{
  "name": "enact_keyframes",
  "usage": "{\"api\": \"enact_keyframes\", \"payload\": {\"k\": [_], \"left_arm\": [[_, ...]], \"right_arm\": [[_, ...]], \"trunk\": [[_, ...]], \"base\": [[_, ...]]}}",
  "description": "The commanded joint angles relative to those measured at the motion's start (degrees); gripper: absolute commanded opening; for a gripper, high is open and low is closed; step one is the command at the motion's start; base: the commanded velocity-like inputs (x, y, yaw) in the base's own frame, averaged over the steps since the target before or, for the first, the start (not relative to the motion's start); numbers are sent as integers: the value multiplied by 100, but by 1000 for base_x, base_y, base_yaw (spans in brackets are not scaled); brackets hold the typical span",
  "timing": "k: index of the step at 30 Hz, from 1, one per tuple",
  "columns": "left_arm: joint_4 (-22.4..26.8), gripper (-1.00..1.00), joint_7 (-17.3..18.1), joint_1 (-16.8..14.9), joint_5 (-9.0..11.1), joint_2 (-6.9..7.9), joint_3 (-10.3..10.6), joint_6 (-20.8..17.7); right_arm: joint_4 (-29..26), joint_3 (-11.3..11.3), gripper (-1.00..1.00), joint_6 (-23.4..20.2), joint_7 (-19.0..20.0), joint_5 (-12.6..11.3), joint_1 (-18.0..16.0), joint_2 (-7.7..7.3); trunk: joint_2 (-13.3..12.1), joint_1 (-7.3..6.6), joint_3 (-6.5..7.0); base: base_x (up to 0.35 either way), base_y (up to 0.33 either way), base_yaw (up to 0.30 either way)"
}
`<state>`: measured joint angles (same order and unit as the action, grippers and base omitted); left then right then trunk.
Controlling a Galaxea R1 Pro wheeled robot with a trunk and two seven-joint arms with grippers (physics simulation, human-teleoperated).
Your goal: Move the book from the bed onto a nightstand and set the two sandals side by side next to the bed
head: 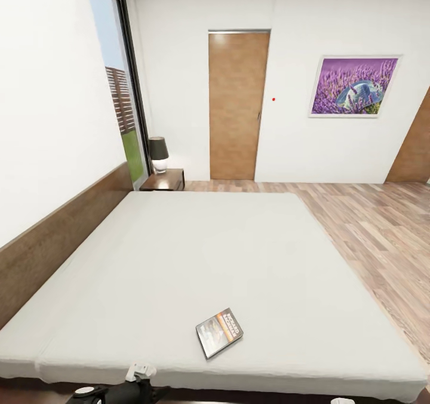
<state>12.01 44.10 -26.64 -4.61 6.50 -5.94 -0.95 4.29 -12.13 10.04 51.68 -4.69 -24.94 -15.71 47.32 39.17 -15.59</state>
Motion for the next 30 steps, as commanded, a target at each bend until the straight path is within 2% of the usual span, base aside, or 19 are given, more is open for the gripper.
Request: {"api": "enact_keyframes", "payload": {"k": [1, 7, 9, 12, 13, 14, 15, 17, 18, 19, 20, 22, 25, 30], "left_arm": [[3, 100, 29, -2, -49, -4, -48, -10], [94, 100, 118, -35, -34, -31, -58, -102], [228, 100, 146, -70, -33, -91, -58, -328], [944, 100, 123, -153, -36, -330, -54, -1220], [1387, 100, 72, -214, -37, -448, -52, -1708], [1631, 100, 29, -245, -38, -514, -51, -1968], [2136, 100, -102, -297, -40, -664, -50, -2478], [2621, 100, -284, -344, -42, -823, -49, -2952], [3042, 100, -519, -409, -36, -967, -49, -3365], [3218, 100, -644, -457, -30, -1030, -48, -3544], [3489, 100, -880, -597, -8, -1134, -48, -3844], [3663, 100, -1056, -814, 47, -1215, -48, -4064], [3847, 100, -1280, -1483, 324, -1344, -48, -4404], [3878, 100, -1417, -2124, 752, -1387, -54, -4790]], "right_arm": [[28, 17, 100, 25, 22, -49, -11, -2], [28, 18, 100, 25, 20, -49, -11, -2], [28, 18, 100, 25, 19, -49, -11, -2], [28, 18, 100, 25, 18, -49, -11, 0], [28, 18, 100, 25, 18, -49, -11, 1], [28, 18, 100, 25, 18, -49, -11, 2], [28, 18, 100, 25, 18, -49, -11, 1], [28, 18, 100, 25, 18, -49, -11, 0], [28, 18, 100, 25, 18, -49, -11, -1], [28, 18, 100, 25, 18, -49, -11, -1], [28, 18, 100, 25, 18, -49, -11, -2], [28, 18, 100, 25, 18, -49, -11, -2], [28, 18, 100, 25, 18, -49, -11, -2], [28, 18, 100, 25, 18, -49, -11, 2]], "trunk": [[6, 1, -8], [6, 1, -8], [6, 1, -8], [6, 1, -8], [6, 1, -8], [6, 1, -8], [6, 1, -8], [6, 1, -8], [6, 1, -8], [6, 1, -8], [6, 1, -8], [6, 1, -8], [6, 1, -8], [6, 1, -8]], "base": [[0, 0, 0], [0, 0, 0], [0, 0, 0], [0, 0, 0], [0, 0, 0], [0, 0, 0], [0, 0, 0], [0, 0, 0], [0, 0, 0], [0, 0, 0], [0, 0, 0], [0, 0, 0], [0, 0, 0], [0, 0, 0]]}}
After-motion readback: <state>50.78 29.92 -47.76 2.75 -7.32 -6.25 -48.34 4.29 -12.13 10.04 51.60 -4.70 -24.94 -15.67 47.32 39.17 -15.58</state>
